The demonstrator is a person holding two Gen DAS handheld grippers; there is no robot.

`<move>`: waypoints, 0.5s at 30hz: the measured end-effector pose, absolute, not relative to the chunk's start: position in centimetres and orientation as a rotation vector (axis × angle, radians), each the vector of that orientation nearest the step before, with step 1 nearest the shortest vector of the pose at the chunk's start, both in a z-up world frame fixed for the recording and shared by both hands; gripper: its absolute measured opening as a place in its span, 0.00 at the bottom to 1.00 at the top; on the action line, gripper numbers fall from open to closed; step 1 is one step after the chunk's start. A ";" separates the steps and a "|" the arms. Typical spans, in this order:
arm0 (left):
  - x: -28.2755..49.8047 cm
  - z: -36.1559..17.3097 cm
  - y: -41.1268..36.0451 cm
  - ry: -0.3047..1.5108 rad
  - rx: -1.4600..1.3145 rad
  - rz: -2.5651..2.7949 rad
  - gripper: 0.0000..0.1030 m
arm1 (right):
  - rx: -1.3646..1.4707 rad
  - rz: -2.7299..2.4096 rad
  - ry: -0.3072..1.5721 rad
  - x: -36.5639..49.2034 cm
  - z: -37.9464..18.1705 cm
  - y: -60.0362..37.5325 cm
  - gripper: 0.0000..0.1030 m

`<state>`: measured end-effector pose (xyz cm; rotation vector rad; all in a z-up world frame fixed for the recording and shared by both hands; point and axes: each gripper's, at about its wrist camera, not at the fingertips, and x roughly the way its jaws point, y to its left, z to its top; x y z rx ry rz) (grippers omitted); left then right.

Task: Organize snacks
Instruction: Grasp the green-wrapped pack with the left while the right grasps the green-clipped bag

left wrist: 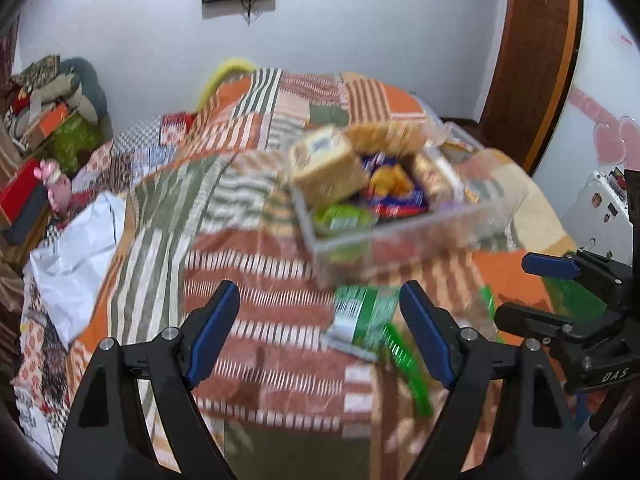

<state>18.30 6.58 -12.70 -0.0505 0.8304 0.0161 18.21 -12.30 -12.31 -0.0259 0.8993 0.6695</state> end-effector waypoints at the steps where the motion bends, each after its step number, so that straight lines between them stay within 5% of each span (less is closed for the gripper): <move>1: 18.0 -13.2 6.9 0.845 -0.057 0.019 0.80 | -0.035 0.666 0.909 17.9 -12.8 -11.8 0.86; 6: 16.8 -14.8 7.8 0.874 -0.075 0.022 0.80 | -0.026 0.663 0.949 17.4 -14.1 -10.4 0.98; 15: 16.6 -16.3 7.5 0.922 -0.090 -0.015 0.80 | 0.001 0.661 1.017 17.9 -16.0 -10.1 0.95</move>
